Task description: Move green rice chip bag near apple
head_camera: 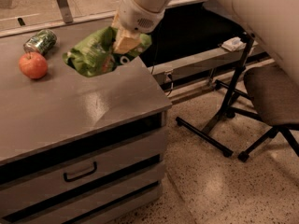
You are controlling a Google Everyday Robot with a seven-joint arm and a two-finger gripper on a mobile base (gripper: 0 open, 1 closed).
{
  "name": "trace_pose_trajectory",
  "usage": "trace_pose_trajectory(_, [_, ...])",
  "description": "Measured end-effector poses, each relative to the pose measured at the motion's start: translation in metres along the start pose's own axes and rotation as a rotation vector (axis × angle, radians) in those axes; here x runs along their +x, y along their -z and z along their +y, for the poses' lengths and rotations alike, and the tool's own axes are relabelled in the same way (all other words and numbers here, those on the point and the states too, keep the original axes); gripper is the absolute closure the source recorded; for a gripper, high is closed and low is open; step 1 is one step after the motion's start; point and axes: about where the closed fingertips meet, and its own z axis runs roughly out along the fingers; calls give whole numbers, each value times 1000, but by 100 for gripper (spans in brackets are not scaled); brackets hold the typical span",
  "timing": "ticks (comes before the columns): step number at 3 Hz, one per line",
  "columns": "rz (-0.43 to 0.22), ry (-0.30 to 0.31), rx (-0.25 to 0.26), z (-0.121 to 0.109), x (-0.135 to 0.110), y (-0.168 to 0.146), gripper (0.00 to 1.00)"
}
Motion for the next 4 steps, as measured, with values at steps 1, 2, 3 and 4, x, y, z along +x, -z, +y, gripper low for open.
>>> trace_pose_trajectory(1, [-60,68,68,-17,-52,-6,100])
trace_pose_trajectory(2, [-60,68,68,-17,-52,-6,100])
trace_pose_trajectory(3, [-57,99,90,-21,-53,-18,100])
trace_pose_trajectory(4, [-44,164,148,-35,-43,-46,100])
